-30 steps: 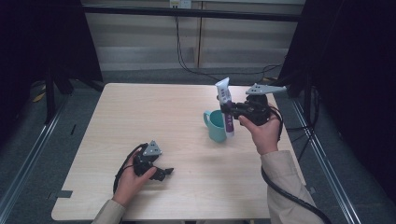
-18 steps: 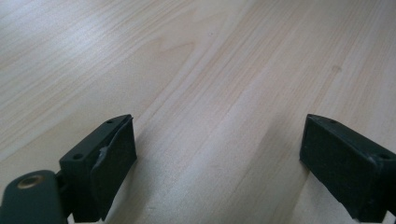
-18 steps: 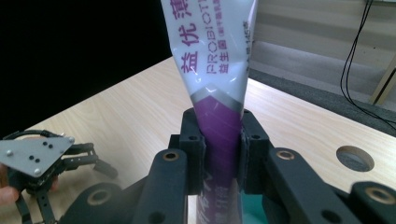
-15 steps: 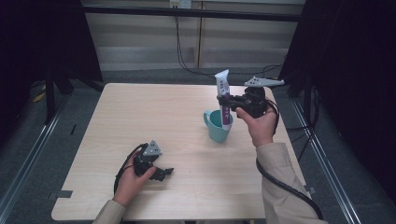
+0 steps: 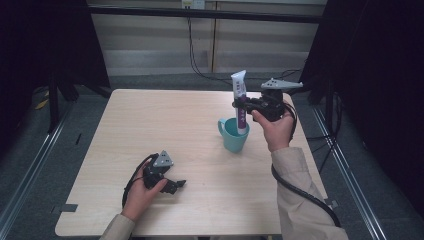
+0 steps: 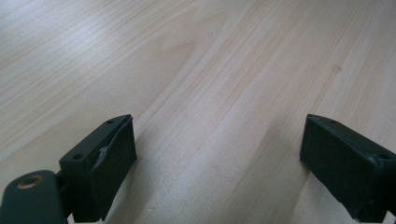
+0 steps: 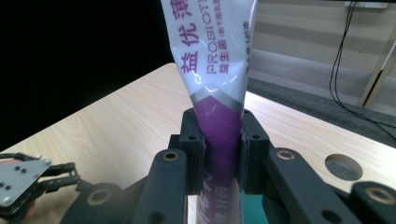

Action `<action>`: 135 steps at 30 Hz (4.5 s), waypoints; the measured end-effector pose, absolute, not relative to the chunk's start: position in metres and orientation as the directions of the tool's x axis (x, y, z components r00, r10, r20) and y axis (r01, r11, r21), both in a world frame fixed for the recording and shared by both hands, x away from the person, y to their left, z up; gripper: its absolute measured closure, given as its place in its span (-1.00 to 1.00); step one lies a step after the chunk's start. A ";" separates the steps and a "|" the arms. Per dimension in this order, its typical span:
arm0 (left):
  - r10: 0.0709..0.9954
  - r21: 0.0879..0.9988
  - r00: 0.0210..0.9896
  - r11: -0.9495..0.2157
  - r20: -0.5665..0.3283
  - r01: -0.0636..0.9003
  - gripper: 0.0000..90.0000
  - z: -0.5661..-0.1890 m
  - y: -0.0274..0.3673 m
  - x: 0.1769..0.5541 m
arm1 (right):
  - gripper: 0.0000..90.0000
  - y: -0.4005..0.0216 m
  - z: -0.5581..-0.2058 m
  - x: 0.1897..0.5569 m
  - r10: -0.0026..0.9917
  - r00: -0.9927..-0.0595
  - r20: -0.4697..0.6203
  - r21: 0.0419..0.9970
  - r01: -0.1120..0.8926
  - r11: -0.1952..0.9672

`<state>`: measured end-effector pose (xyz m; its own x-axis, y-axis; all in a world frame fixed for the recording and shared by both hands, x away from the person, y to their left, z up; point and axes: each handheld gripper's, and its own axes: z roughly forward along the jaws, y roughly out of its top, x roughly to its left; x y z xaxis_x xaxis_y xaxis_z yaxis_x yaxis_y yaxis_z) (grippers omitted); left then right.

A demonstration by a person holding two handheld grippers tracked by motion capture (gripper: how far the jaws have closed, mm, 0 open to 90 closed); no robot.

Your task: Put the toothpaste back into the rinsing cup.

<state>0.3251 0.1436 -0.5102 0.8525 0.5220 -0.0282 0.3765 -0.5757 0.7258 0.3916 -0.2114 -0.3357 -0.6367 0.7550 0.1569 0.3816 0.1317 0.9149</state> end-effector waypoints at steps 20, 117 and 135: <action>0.524 0.725 0.851 -0.576 -0.026 0.377 -0.77 -0.510 0.144 0.325 | 0.67 -0.207 -0.349 0.414 0.779 -0.610 0.145 0.916 0.380 0.127; 0.526 0.718 0.850 -0.585 -0.019 0.378 -0.77 -0.509 0.144 0.324 | 0.49 -0.212 -0.437 0.417 0.814 -0.558 0.163 0.859 0.486 0.161; 0.525 0.717 0.851 -0.586 -0.018 0.377 -0.77 -0.509 0.144 0.324 | -0.20 -0.213 -0.425 0.413 0.818 -0.560 0.130 0.846 0.493 0.203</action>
<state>0.3243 0.1442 -0.5094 0.8509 0.5250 -0.0185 0.3772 -0.5861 0.7171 0.4132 -0.2128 -0.4252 -0.5601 0.8181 0.1305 0.4933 0.2028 0.8459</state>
